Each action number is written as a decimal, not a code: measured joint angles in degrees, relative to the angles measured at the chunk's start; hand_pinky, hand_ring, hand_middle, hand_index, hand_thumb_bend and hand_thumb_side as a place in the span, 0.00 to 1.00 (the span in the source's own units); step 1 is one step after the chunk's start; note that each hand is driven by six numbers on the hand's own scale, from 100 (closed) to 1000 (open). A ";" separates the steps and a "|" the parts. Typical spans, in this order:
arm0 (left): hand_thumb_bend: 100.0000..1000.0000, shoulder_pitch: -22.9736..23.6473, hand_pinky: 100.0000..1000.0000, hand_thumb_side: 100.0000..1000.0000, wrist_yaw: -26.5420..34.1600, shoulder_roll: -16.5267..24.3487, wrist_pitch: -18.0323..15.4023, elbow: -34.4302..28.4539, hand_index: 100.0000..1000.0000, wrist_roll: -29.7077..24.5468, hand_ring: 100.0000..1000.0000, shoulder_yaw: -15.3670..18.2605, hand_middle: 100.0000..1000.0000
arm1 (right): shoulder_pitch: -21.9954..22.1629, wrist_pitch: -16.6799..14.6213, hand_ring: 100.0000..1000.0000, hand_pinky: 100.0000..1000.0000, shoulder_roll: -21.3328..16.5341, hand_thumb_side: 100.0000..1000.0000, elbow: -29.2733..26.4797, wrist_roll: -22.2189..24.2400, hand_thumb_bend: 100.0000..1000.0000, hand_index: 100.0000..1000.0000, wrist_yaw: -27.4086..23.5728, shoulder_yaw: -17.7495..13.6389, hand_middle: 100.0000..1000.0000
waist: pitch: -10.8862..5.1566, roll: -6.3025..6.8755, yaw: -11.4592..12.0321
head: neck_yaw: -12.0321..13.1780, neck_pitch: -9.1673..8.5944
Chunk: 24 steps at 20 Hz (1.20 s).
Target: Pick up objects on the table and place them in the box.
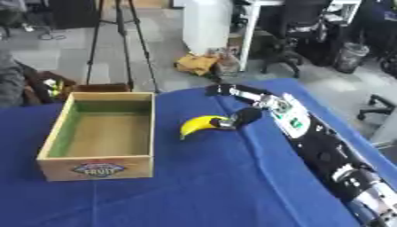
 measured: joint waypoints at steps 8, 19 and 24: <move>0.12 -0.03 0.69 0.96 0.16 0.00 -0.19 0.00 0.57 -0.35 0.54 -0.28 0.38 | 0.04 3.77 1.00 0.96 0.02 0.41 3.15 -6.98 0.31 0.92 6.95 0.41 0.97 | 0.00 0.63 1.21 | -1.10 -0.25; 0.12 -0.04 0.69 0.96 0.41 -0.03 -0.50 0.00 0.57 -0.47 0.55 -0.28 0.38 | 1.13 3.63 1.00 0.93 1.49 0.40 7.69 -17.00 0.26 0.90 16.92 1.09 0.93 | 0.04 1.45 1.67 | -2.03 -0.71; 0.12 -0.04 0.69 0.96 0.51 -0.04 -0.57 0.00 0.57 -0.48 0.55 -0.28 0.38 | 1.43 2.92 1.00 0.91 2.32 0.40 9.24 -20.94 0.24 0.90 21.56 1.03 0.92 | 0.18 1.65 1.75 | -2.25 -0.71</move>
